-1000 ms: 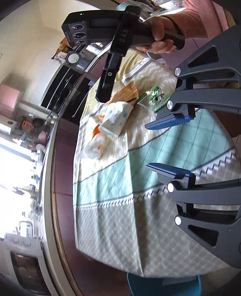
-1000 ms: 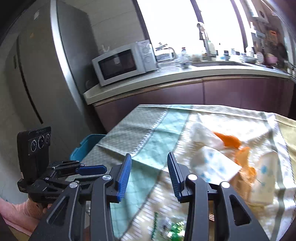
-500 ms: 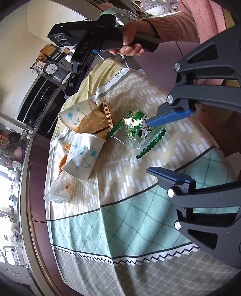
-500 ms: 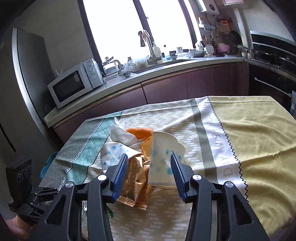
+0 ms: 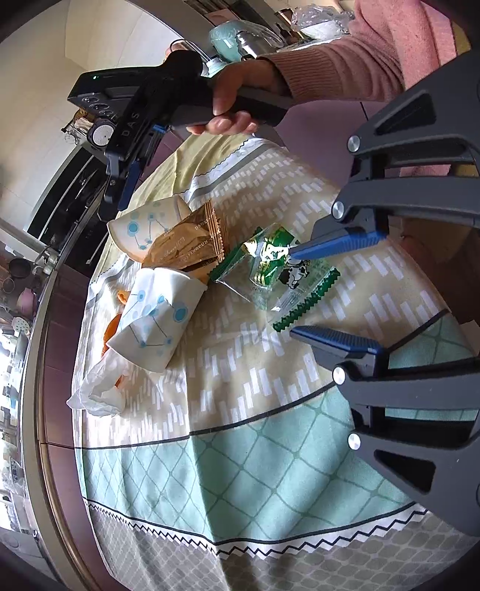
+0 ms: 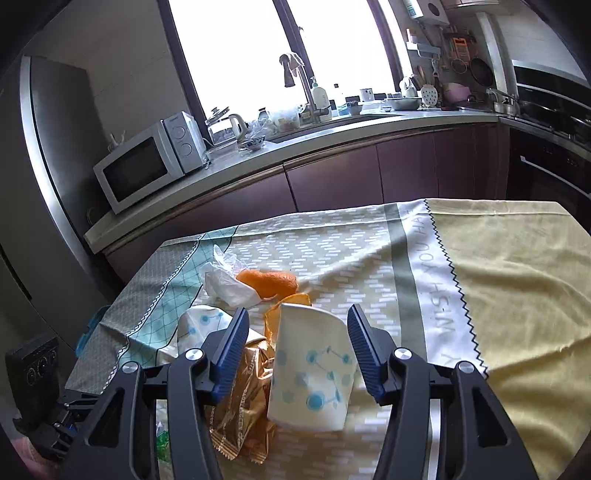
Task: Collect trash
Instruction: 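Grasp the clear green wrapper with the left tool while the right tool grasps the blue-dotted cup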
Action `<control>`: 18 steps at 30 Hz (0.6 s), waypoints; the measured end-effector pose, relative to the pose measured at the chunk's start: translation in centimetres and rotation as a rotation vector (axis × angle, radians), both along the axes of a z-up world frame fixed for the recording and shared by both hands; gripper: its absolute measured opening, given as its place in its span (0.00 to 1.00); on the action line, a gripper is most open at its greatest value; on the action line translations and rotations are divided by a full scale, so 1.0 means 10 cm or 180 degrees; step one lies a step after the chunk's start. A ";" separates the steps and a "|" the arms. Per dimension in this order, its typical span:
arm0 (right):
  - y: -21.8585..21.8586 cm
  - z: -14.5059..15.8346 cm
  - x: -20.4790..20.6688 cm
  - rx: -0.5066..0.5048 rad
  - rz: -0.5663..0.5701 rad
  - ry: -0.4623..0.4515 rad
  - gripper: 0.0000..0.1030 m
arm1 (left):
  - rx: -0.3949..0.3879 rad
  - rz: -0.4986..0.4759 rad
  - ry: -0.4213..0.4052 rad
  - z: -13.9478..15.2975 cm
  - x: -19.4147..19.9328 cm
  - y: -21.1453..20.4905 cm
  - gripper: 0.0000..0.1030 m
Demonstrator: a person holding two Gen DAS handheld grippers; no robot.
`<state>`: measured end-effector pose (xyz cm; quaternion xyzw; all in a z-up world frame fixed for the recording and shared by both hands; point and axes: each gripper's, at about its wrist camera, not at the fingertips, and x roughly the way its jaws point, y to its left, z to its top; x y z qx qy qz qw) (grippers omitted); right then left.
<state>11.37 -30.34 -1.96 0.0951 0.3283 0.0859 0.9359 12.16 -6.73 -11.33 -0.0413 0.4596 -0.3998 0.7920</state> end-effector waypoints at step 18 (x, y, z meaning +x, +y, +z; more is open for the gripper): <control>-0.14 -0.53 -0.70 0.1250 -0.0138 0.0210 0.51 | -0.0083 -0.0020 0.0029 0.03 0.03 0.06 0.03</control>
